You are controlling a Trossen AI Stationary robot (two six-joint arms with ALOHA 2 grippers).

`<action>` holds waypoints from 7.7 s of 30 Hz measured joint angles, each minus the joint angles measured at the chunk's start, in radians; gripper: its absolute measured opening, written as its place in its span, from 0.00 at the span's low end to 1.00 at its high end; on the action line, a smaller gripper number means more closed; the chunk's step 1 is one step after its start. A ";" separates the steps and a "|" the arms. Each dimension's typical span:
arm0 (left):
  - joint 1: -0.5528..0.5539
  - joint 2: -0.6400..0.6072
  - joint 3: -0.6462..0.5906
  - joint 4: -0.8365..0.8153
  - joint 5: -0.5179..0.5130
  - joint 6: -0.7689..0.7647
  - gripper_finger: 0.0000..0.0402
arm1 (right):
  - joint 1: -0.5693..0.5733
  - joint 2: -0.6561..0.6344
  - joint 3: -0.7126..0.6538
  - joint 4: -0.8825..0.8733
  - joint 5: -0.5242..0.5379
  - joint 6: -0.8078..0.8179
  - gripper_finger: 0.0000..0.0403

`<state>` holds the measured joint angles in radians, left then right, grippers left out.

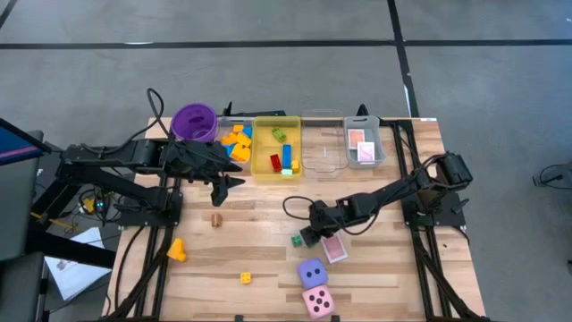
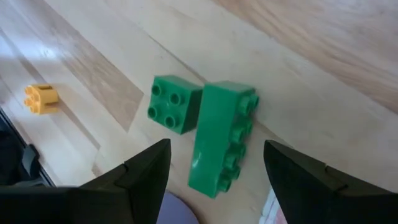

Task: Pick & Place Toys
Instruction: Put the small green game piece into the yellow bin

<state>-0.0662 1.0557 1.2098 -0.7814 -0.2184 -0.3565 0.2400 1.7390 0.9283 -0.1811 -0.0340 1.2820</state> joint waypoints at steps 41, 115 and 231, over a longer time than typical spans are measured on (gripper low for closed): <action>0.000 0.000 0.000 0.000 0.005 0.000 0.45 | 0.082 0.000 0.076 -0.125 0.189 -0.063 0.41; 0.000 -0.133 0.000 -0.031 -0.039 -0.029 0.45 | -0.355 0.024 0.733 -0.307 0.209 -0.865 0.64; -0.189 0.509 -0.820 1.539 0.113 0.039 0.85 | 0.181 -0.425 0.730 -1.389 0.794 -0.262 0.64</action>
<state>-0.2550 1.5644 0.3897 0.7575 -0.1053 -0.3180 0.4206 1.3144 1.6585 -1.5696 0.7602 1.0204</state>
